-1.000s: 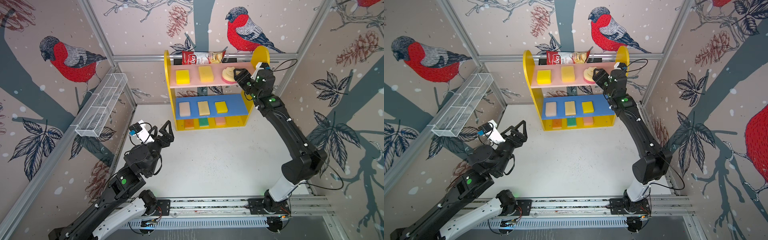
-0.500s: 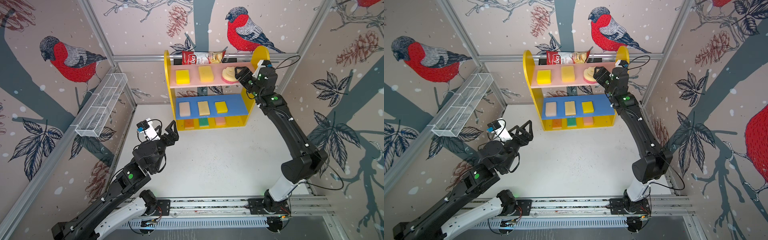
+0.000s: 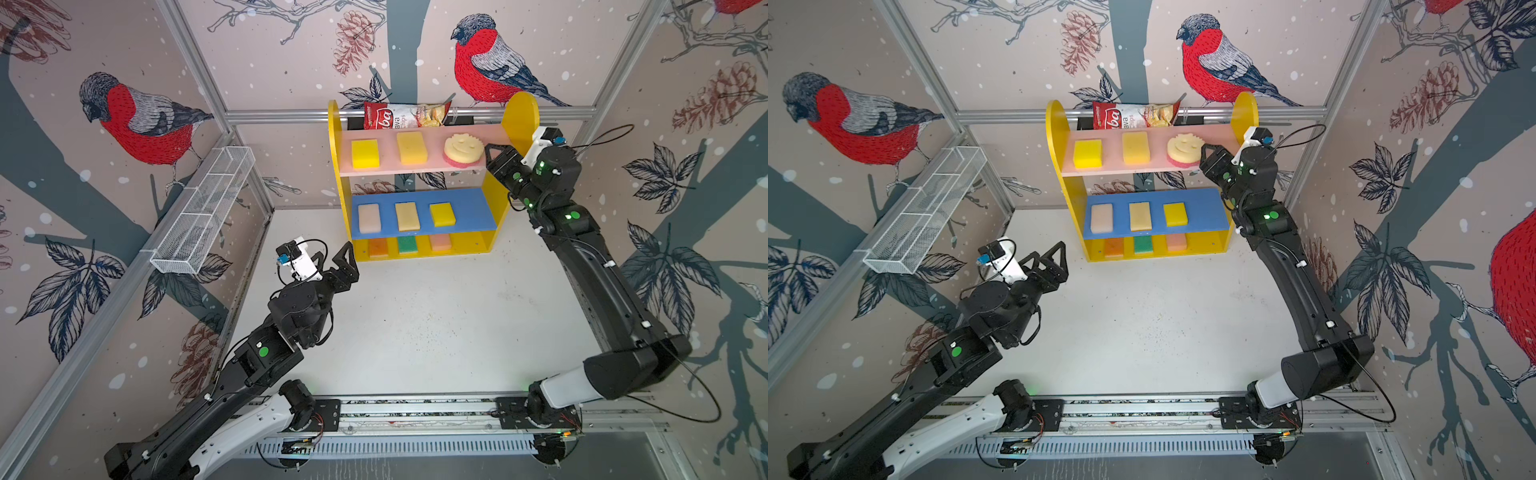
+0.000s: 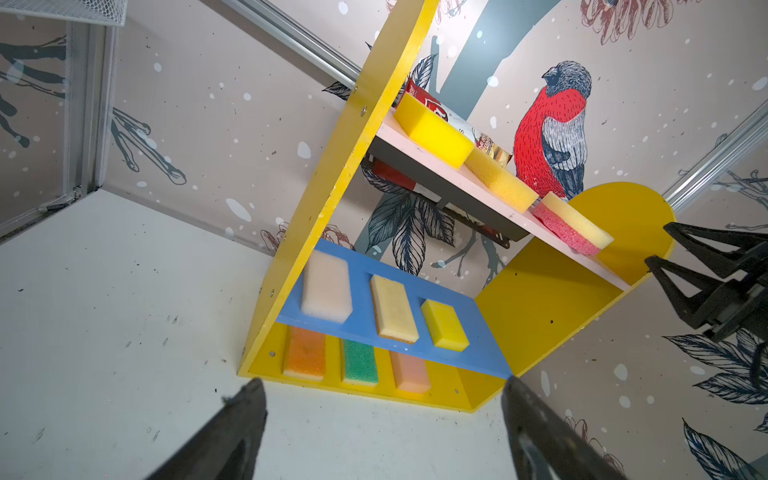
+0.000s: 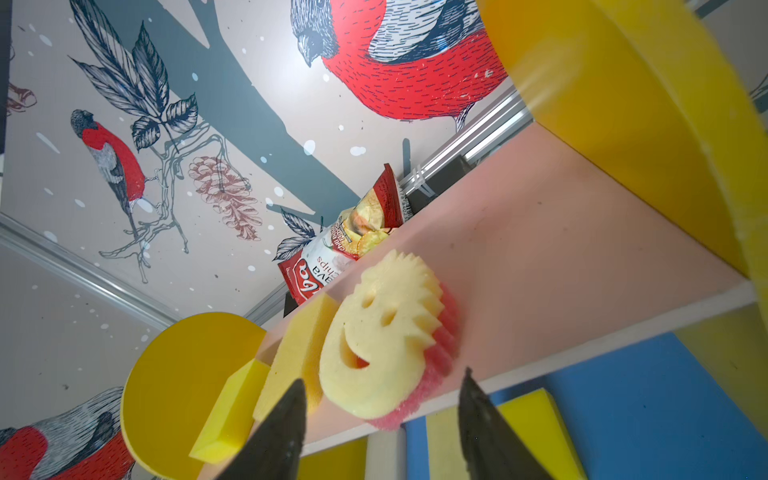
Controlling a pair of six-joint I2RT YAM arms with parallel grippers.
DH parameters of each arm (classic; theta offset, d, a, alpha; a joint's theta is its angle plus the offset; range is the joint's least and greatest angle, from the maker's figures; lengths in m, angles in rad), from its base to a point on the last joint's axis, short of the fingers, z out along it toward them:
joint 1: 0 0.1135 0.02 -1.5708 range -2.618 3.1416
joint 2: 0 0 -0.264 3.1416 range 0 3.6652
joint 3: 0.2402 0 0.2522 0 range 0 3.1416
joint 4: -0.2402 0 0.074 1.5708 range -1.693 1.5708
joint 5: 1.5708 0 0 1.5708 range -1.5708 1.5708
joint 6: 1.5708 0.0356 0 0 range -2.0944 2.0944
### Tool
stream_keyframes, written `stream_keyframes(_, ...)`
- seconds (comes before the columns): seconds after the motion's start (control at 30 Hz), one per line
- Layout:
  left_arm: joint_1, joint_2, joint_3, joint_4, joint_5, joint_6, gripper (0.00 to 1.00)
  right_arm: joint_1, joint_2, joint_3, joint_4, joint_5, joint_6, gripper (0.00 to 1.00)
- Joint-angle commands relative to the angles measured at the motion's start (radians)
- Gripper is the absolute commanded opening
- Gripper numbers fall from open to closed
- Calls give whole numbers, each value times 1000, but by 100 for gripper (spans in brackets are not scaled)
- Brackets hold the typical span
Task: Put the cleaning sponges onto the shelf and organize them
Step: 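Lay the smiley sponge flat on the pink shelf and open right gripper, then push the smiley sponge farther onto the pink shelf with right gripper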
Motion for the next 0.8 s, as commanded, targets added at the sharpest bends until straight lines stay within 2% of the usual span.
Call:
stream_keyframes(0.0, 3, 5, -3, 24, -8, 5, 87, -5, -28, -32, 49, -79, -20, 23)
stream_keyframes(0.07, 2, 5, -6, 26, -6, 1, 87, -8, -32, -41, 46, -99, -14, 6)
stream_keyframes(0.13, 3, 3, -8, 26, -6, -2, 87, -9, -27, -39, 39, -122, -11, 0)
stream_keyframes(0.53, 3, -21, -14, 3, -16, -18, 87, -11, 66, 3, 37, -274, 55, 0)
stream_keyframes(0.77, 4, -18, -18, 5, -20, -18, 87, -12, 85, 11, 42, -281, 63, 0)
